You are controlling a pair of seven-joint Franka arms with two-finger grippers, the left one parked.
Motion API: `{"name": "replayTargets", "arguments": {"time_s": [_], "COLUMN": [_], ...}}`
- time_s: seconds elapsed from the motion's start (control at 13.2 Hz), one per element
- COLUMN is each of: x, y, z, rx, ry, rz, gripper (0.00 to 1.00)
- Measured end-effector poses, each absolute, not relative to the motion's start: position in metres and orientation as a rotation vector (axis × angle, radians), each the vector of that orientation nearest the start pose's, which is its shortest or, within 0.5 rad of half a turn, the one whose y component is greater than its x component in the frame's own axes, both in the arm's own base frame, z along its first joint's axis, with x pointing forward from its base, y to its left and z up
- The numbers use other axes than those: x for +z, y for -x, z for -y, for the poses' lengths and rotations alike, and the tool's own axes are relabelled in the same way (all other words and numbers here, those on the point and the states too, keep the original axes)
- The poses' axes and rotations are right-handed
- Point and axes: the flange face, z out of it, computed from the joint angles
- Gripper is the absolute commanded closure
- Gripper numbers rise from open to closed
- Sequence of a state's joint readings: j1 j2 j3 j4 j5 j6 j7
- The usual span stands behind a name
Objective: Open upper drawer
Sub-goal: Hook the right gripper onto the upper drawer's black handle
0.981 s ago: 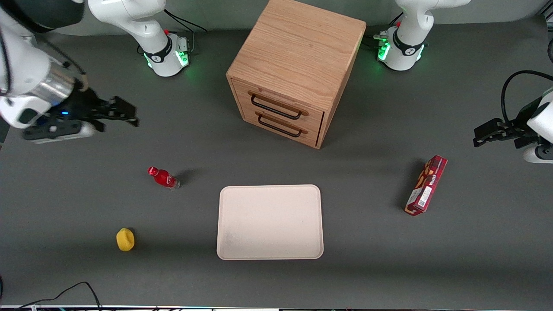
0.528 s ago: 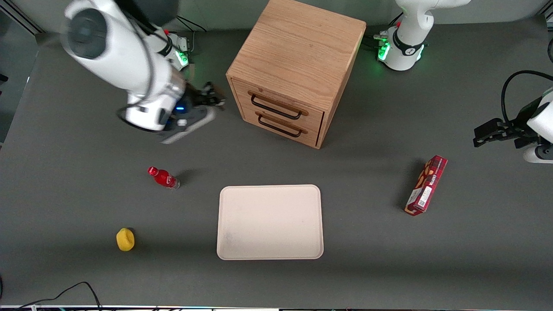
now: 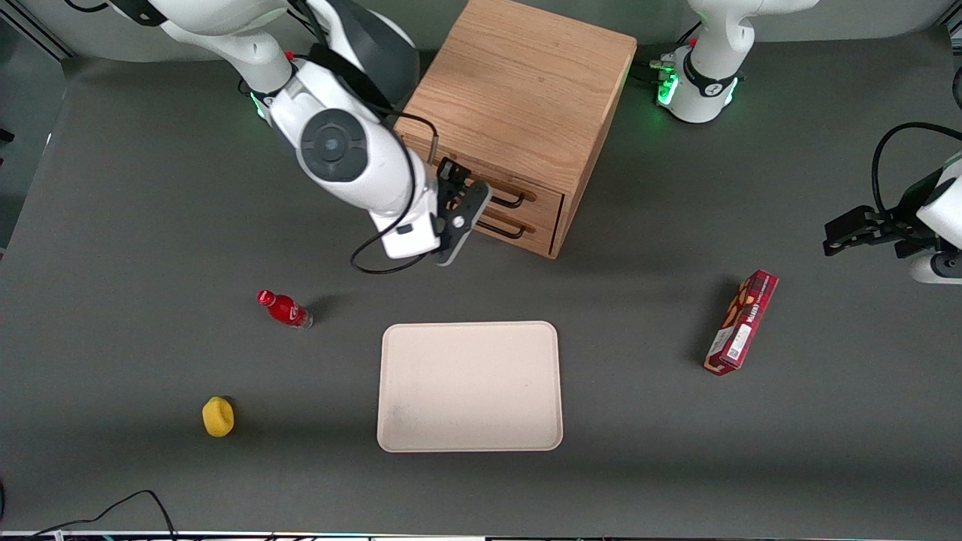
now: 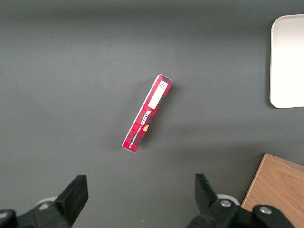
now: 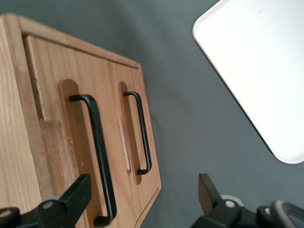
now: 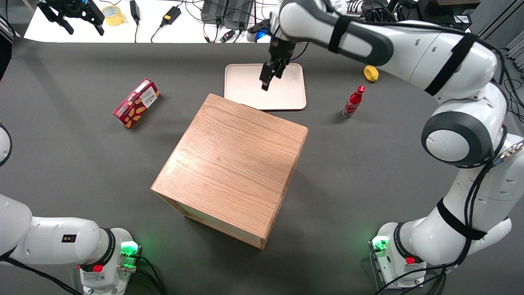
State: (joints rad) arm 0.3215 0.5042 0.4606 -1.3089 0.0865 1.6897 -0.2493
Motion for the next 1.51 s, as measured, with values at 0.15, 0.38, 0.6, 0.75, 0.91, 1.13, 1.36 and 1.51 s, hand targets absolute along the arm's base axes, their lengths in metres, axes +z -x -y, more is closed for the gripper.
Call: {"name": "replayTargets", "arguments": {"time_s": [0.15,0.38,0.6,0.75,0.91,1.13,1.36,1.51], "x": [0.46,0.444,0.432,0.423,0.416,0.415,0.414,0.415], "y": [-0.515,-0.508,-0.506,-0.503,-0.501,-0.5,-0.494,-0.489], "z": [-0.457,-0.465,-0.466,-0.467,-0.468,-0.468,-0.473,-0.477], "rx": [0.225,0.22,0.218,0.222,0.223,0.225,0.228,0.222], "ry": [2.513,2.515,2.526,2.527,2.526,2.525,2.513,2.506], "rz": [1.38,1.401,1.418,1.425,1.431,1.435,1.45,1.469], "gripper": [0.0,0.0,0.0,0.0,0.0,0.0,0.0,0.0]}}
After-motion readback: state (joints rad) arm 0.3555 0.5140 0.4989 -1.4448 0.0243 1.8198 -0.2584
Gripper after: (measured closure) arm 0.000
